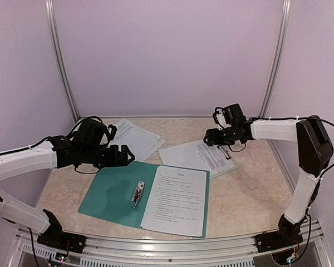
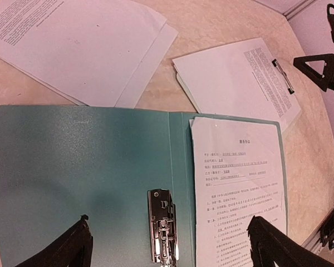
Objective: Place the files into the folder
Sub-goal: Move the file to the center of the board.
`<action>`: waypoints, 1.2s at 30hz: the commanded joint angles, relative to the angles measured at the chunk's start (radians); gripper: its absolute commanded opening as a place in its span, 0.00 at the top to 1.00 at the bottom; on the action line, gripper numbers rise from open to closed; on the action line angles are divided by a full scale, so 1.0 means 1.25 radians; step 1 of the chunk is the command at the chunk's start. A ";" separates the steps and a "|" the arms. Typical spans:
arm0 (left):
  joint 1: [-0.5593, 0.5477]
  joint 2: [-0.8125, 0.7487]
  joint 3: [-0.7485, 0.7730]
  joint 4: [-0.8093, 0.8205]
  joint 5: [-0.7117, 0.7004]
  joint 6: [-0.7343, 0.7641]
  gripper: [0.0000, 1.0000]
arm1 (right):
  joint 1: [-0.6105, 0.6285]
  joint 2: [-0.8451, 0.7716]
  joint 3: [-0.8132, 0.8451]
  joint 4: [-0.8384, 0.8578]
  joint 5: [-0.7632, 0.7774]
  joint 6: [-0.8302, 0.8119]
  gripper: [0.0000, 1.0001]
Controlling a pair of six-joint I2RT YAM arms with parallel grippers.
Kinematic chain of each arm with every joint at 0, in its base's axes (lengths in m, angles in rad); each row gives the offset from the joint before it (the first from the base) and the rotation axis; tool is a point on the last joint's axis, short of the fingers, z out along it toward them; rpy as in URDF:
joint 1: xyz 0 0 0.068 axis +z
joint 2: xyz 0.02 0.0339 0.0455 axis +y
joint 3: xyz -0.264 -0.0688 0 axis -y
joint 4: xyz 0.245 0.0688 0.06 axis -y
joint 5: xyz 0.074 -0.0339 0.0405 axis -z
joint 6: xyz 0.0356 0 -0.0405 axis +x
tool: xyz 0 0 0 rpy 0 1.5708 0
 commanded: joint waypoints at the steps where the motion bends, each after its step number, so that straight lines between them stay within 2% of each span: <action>1: 0.041 0.076 0.060 -0.047 -0.081 -0.037 0.06 | -0.008 0.040 0.023 0.005 -0.013 -0.020 0.20; 4: 0.114 0.158 0.116 -0.068 -0.047 -0.068 0.08 | -0.002 0.109 0.118 0.029 -0.091 -0.020 0.21; 8: 0.210 0.262 0.161 -0.021 0.055 -0.089 0.12 | 0.017 0.226 0.283 0.019 -0.137 -0.040 0.22; 11: 0.256 0.341 0.190 0.011 0.073 -0.116 0.14 | 0.030 0.321 0.417 0.007 -0.171 -0.044 0.22; 16: 0.306 0.425 0.202 0.075 0.098 -0.185 0.14 | 0.048 0.494 0.648 -0.001 -0.221 -0.019 0.17; 21: 0.332 0.498 0.226 0.122 0.130 -0.231 0.15 | 0.066 0.639 0.835 0.007 -0.251 0.042 0.17; 24: 0.333 0.534 0.248 0.122 0.131 -0.255 0.15 | 0.068 0.689 0.885 0.031 -0.264 0.080 0.18; 36: 0.351 0.629 0.269 0.180 0.107 -0.345 0.18 | 0.083 0.780 0.921 0.094 -0.282 0.176 0.21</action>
